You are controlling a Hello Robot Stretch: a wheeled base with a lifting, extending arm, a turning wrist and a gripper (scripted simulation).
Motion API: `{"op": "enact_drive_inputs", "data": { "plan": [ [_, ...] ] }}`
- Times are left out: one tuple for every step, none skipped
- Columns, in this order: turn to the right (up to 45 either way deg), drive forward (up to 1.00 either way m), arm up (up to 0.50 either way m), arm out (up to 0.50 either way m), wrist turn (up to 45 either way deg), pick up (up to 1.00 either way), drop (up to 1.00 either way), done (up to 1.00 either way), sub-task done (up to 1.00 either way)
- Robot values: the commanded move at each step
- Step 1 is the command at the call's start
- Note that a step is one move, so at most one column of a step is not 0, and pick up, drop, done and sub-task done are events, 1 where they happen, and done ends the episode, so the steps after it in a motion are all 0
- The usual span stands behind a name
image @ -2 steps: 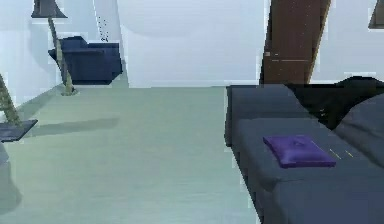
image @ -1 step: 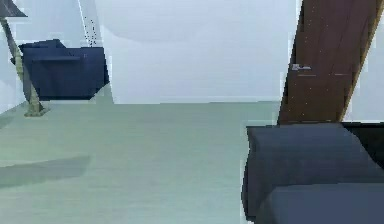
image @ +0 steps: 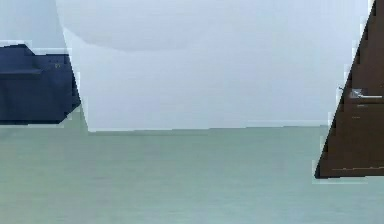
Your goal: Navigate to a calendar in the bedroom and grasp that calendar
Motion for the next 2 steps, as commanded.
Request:
{"op": "enact_drive_inputs", "data": {
  "plan": [
    [0.0, 0.50, 0.00, 0.00, 0.0, 0.00, 0.00, 0.00, 0.00],
    [33.0, 0.00, 0.00, 0.00, 0.0, 0.00, 0.00, 0.00, 0.00]
  ]
}}
